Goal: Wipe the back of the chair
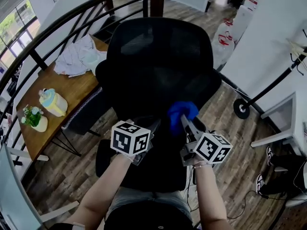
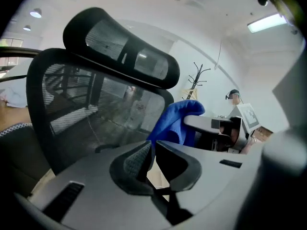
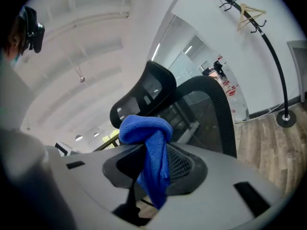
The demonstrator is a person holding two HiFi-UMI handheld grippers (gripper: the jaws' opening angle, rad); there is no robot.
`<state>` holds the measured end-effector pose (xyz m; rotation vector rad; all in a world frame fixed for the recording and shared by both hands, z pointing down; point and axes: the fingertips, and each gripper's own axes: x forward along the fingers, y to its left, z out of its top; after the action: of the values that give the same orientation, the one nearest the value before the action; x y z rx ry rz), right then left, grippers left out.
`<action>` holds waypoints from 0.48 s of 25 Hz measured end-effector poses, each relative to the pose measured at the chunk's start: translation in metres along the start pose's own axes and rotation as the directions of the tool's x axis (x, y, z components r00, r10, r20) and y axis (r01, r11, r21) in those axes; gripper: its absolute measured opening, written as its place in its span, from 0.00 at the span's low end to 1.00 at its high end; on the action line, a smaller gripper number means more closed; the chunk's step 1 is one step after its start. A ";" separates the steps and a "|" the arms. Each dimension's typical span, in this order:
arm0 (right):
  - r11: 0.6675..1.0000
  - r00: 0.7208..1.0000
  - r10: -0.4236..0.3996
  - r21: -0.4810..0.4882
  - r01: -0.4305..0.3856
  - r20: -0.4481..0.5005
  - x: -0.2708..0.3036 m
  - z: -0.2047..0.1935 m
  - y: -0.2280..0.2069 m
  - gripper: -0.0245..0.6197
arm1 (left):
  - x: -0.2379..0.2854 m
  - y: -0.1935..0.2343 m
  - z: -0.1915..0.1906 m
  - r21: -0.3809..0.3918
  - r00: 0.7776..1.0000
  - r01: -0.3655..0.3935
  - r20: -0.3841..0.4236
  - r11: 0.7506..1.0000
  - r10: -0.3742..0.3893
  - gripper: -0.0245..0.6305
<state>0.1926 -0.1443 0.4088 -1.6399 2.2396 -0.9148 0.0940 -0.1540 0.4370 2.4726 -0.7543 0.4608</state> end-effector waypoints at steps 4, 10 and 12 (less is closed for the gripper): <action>0.995 0.992 0.082 0.053 -0.088 0.100 -0.012 0.033 0.039 0.25 | -0.031 -0.007 0.028 0.012 0.997 -0.009 0.081 1.000 0.008 0.09; 0.969 0.958 0.222 0.071 -0.238 0.179 -0.029 0.059 0.098 0.25 | -0.079 -0.020 0.069 0.044 0.975 -0.050 0.218 0.998 0.039 0.09; 0.967 0.955 0.242 0.034 -0.252 0.172 -0.033 0.060 0.112 0.25 | -0.090 -0.022 0.076 0.056 0.967 -0.059 0.249 0.997 0.043 0.09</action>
<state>0.1481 -0.1146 0.2890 -1.3205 2.2186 -0.7397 0.0485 -0.1429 0.3268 2.6062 -0.9166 0.1970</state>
